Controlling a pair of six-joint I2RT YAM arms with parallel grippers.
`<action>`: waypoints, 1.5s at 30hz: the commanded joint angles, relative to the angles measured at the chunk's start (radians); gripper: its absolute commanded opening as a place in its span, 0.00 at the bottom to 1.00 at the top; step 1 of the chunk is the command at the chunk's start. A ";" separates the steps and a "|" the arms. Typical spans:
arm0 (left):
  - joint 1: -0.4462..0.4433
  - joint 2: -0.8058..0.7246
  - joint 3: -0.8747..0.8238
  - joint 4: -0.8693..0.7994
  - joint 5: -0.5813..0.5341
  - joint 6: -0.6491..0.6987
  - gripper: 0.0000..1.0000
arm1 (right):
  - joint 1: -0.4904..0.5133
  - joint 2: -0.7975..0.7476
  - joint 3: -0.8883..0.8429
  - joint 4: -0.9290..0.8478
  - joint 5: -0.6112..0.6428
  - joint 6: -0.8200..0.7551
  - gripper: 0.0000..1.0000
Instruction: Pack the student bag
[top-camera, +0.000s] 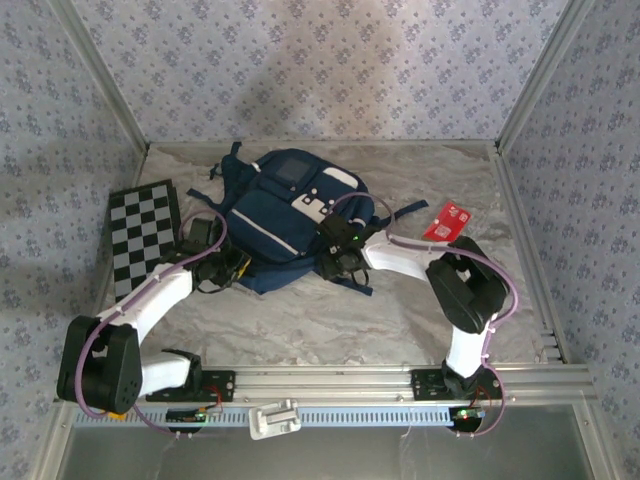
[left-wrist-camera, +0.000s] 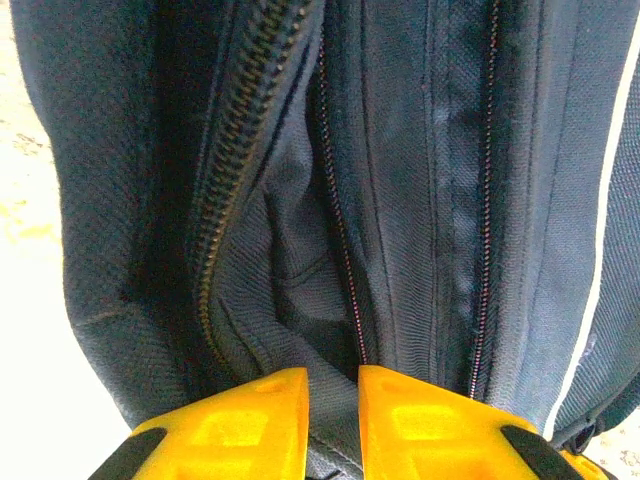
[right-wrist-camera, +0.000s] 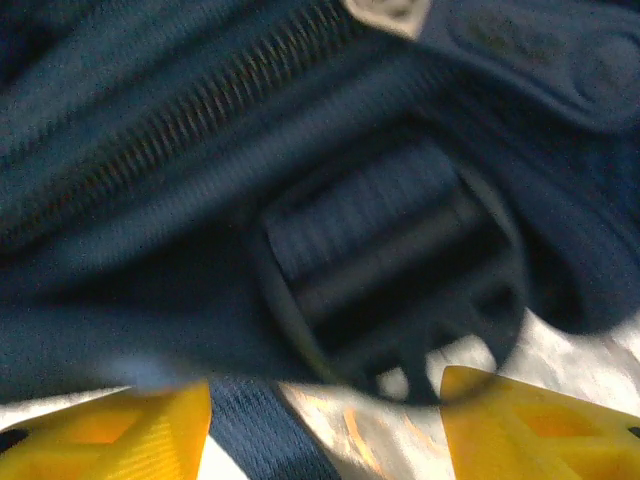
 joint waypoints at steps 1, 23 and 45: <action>0.024 0.024 -0.011 -0.080 -0.068 0.041 0.20 | -0.017 0.058 0.074 -0.018 0.037 -0.016 0.64; 0.106 0.035 0.045 -0.106 0.053 0.167 0.19 | -0.070 -0.153 0.077 -0.181 -0.146 0.011 0.65; -0.237 0.033 0.099 -0.012 -0.069 -0.040 0.24 | -0.178 0.229 0.601 -0.293 -0.351 0.053 0.53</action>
